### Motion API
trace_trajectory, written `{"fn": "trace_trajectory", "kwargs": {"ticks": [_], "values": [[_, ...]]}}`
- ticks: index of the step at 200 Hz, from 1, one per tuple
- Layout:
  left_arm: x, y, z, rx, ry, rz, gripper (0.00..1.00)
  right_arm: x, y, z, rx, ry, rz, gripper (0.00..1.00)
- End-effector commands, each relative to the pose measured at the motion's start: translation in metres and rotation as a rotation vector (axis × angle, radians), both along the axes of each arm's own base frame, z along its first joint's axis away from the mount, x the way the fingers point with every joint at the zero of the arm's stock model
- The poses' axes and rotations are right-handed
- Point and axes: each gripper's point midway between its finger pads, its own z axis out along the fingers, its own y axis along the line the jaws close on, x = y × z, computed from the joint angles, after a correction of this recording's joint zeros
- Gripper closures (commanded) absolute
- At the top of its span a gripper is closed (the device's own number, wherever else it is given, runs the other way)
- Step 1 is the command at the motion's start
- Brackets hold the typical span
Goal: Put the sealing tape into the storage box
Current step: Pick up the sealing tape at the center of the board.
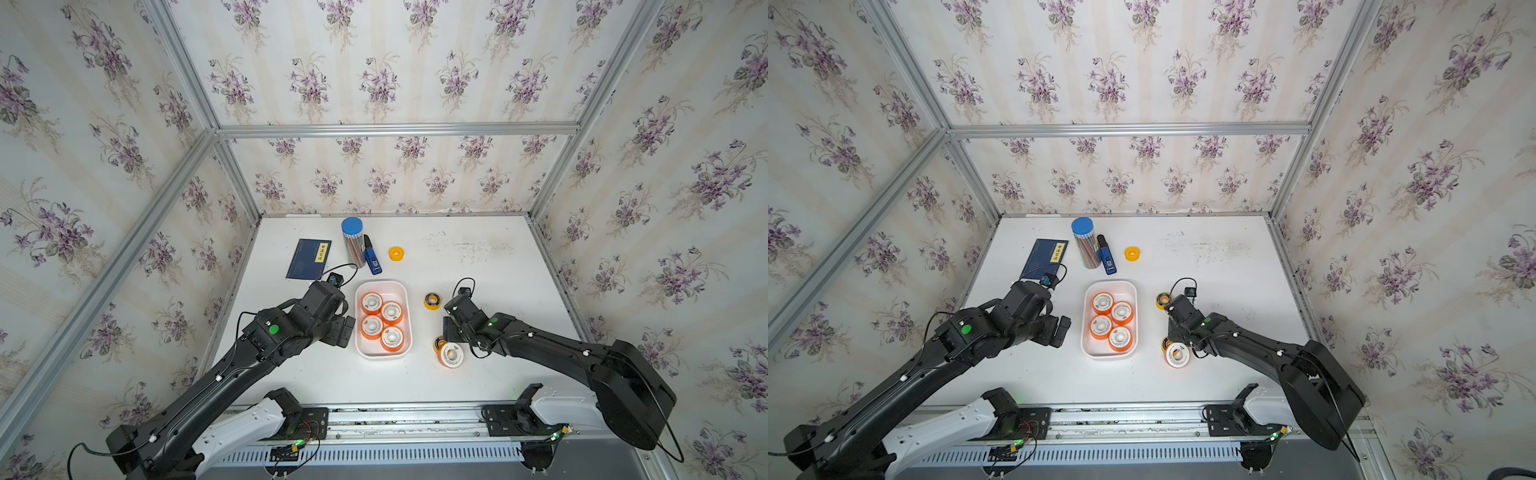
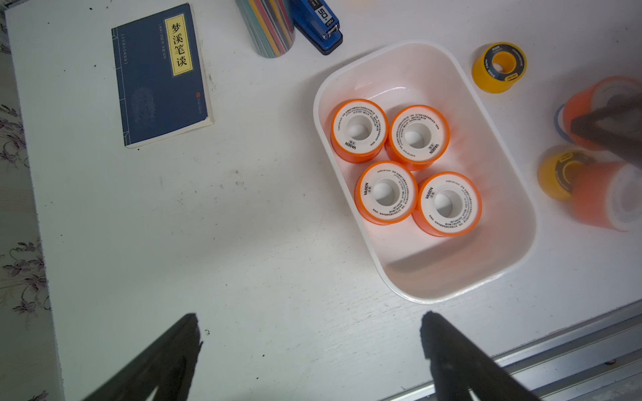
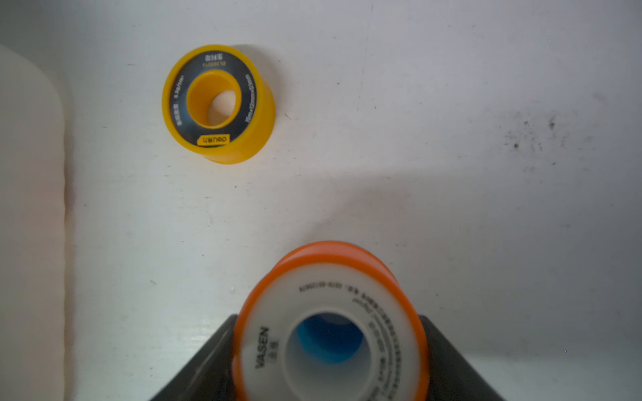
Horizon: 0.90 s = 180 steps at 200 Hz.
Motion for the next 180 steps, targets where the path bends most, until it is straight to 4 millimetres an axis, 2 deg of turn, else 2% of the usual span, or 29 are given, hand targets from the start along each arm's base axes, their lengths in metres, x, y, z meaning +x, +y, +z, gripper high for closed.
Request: {"fn": "trace_trajectory", "kwargs": {"ticks": [1,30,53,71,103,123,151,180], "values": [[0.0,0.004,0.001,0.012,-0.005,0.011,0.01,0.004,0.002,0.004,0.007,-0.018,-0.005,0.32],[0.0,0.006,0.004,0.007,-0.022,0.02,0.01,0.007,0.006,0.014,0.022,-0.033,0.007,0.37],[0.0,0.007,0.005,0.003,-0.031,0.023,0.01,0.013,0.015,0.034,0.044,-0.058,0.035,0.39],[0.001,0.007,0.005,0.005,-0.03,0.025,0.01,0.017,0.029,0.053,0.081,-0.078,0.074,0.41],[0.001,0.008,0.005,0.009,-0.032,0.029,0.01,0.022,0.074,0.089,0.144,-0.117,0.173,0.42],[0.001,0.009,0.006,0.008,-0.037,0.035,0.01,0.024,0.109,0.099,0.175,-0.112,0.239,0.42],[0.001,0.01,0.008,0.004,-0.046,0.037,0.01,0.028,0.157,0.103,0.198,-0.103,0.317,0.42],[0.0,0.011,0.009,0.0,-0.053,0.037,0.01,0.036,0.2,0.094,0.192,-0.078,0.378,0.43]]}}
